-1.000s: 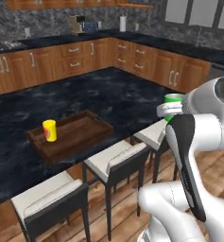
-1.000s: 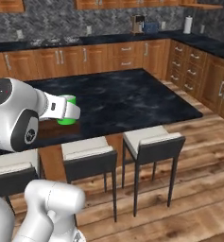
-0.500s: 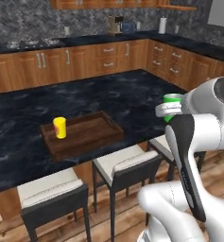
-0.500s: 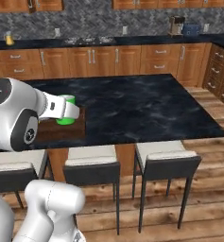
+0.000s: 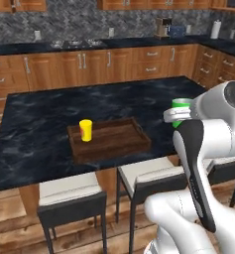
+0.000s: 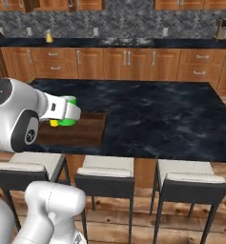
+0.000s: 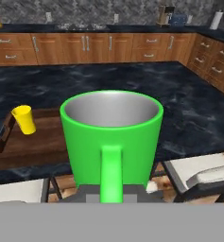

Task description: There is a tray on the dining counter. Grab the cup, mug, and pitcher and place them on the tray. The pitcher may be placed next to the tray if it cannot fit the tray.

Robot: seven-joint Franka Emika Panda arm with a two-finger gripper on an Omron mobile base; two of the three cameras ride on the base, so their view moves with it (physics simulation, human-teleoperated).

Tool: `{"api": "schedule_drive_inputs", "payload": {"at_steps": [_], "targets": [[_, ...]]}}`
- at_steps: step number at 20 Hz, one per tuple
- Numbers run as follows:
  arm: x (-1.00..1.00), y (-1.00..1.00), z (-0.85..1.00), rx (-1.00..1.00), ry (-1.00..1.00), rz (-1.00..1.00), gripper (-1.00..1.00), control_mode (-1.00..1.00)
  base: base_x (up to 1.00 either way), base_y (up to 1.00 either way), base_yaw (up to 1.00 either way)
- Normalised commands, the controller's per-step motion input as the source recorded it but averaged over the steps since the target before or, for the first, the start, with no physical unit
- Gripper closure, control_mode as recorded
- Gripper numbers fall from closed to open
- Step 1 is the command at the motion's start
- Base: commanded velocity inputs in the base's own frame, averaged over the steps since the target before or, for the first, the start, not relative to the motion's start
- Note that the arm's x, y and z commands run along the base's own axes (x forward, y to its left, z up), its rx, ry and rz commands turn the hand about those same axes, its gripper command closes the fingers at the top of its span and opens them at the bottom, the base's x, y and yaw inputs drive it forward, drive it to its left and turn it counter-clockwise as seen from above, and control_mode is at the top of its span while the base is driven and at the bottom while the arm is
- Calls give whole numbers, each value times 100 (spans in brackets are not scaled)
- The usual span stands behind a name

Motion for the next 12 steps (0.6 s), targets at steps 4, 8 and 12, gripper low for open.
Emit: {"api": "schedule_drive_inputs", "payload": {"at_steps": [4, 8, 12], "targets": [[0, 0, 0, 0, 0, 0, 100, 100, 38, -1, 43], [0, 0, 0, 0, 0, 0, 100, 100, 32, 0, 21], [0, 0, 0, 0, 0, 0, 100, 100, 46, 0, 6]]}}
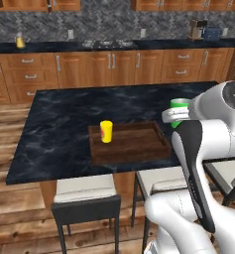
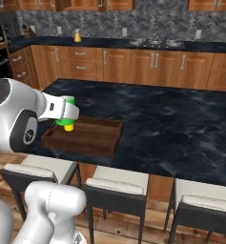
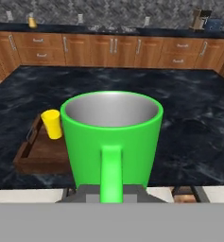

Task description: There is a tray on the dining counter. Grab the cup, mug, and pitcher and place them on the tray. The pitcher may be placed next to the tray if it cannot fit the tray.

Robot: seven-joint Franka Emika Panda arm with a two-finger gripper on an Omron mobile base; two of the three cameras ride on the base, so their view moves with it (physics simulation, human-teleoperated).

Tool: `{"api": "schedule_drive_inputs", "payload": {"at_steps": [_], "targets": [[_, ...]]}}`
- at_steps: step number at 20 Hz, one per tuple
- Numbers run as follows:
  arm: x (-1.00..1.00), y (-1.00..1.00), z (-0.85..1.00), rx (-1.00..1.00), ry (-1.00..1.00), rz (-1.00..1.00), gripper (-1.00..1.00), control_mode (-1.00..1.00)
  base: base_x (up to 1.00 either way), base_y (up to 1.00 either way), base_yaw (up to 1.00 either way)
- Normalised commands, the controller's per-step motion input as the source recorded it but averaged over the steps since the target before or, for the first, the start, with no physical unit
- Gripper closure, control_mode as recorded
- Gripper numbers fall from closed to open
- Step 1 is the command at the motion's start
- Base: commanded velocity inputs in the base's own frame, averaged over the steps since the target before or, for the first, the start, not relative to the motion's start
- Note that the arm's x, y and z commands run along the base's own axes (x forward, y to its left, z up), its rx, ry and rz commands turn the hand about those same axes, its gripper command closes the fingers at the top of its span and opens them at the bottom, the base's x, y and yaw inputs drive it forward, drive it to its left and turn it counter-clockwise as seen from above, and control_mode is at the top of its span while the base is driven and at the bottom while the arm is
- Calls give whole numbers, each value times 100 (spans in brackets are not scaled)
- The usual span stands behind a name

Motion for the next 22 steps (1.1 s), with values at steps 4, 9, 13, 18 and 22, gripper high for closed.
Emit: {"api": "schedule_drive_inputs", "payload": {"at_steps": [4, 9, 13, 18, 22], "targets": [[0, 0, 0, 0, 0, 0, 100, 100, 51, 0, 2], [0, 0, 0, 0, 0, 0, 100, 100, 50, 0, 2], [0, 0, 0, 0, 0, 0, 100, 100, 28, 0, 0], [0, 0, 0, 0, 0, 0, 100, -100, 0, 0, 0], [4, -3, -17, 1, -1, 1, 100, -100, 0, 0, 0]]}}
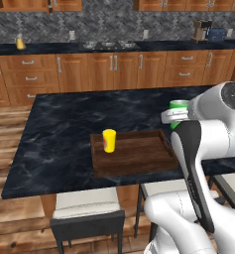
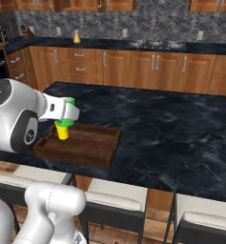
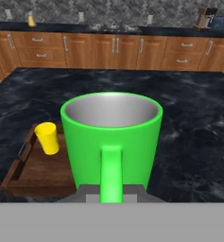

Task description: There is a tray on the dining counter. Grab the cup, mug, and pitcher and place them on the tray. The pitcher may be placed next to the tray if it cannot fit the tray.

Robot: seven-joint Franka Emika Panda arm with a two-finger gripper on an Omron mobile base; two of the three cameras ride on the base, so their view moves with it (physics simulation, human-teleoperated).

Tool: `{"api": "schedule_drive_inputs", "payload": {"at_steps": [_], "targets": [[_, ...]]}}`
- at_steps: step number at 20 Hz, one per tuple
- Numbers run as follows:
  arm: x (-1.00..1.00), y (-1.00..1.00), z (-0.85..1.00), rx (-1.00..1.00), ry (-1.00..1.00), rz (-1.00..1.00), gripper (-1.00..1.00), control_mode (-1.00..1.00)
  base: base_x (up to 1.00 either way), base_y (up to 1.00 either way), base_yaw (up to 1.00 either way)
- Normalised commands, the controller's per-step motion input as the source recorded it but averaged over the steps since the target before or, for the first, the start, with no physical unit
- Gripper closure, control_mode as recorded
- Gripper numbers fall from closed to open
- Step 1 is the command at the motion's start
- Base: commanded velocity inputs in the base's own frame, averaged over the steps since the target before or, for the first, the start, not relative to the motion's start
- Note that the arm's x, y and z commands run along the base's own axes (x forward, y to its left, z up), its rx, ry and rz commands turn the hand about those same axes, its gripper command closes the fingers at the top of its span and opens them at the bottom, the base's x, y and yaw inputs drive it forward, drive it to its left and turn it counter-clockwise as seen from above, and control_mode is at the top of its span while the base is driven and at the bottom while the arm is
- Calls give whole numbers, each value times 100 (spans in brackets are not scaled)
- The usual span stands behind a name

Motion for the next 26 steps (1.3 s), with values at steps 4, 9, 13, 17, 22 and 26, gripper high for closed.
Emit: {"api": "schedule_drive_inputs", "payload": {"at_steps": [4, 9, 13, 17, 22, 26], "targets": [[29, -6, -55, 2, 0, 11, 100, -100, 0, 0, 0], [31, 1, -63, -1, 0, 24, 100, -100, 0, 0, 0], [17, 5, -54, -4, 0, 28, 100, -100, 0, 0, 0], [20, 0, -54, -2, 0, 31, 100, -100, 0, 0, 0], [34, 11, -51, -1, 0, 23, 100, -100, 0, 0, 0], [50, 14, -44, 0, 0, 16, 100, -100, 0, 0, 0]]}}
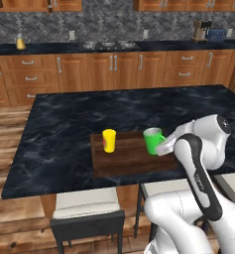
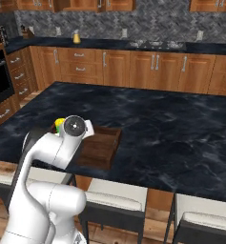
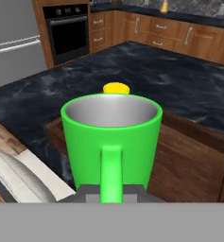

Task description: There is a tray on the dining counter. Grab the cup, mug, and pitcher and place them on the tray. The pitcher may be placed next to the tray if it cannot fit the tray.

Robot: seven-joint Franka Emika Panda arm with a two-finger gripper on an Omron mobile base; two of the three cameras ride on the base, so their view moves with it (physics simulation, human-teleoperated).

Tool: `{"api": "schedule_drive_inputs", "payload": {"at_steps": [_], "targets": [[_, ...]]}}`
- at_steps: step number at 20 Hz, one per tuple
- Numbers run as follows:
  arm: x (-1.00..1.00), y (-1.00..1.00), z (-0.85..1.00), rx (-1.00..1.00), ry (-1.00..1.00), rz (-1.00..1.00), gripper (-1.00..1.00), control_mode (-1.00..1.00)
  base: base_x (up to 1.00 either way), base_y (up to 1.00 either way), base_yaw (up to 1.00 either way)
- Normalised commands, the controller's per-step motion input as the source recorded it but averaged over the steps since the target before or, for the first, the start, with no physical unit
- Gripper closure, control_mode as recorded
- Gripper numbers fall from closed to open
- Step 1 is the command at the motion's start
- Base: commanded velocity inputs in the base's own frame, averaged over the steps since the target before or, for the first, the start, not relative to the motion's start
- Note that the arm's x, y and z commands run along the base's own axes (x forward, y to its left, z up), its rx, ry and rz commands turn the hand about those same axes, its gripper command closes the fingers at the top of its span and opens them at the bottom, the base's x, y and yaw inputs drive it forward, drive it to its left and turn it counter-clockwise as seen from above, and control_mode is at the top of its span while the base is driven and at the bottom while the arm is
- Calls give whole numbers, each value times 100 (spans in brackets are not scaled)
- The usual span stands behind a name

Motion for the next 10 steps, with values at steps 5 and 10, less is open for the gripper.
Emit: {"api": "schedule_drive_inputs", "payload": {"at_steps": [5, 10], "targets": [[46, 9, -40, 1, 0, 13, 100, -100, 0, 0, 0], [65, 16, -33, 4, 0, 12, 100, -100, 0, 0, 0]]}}
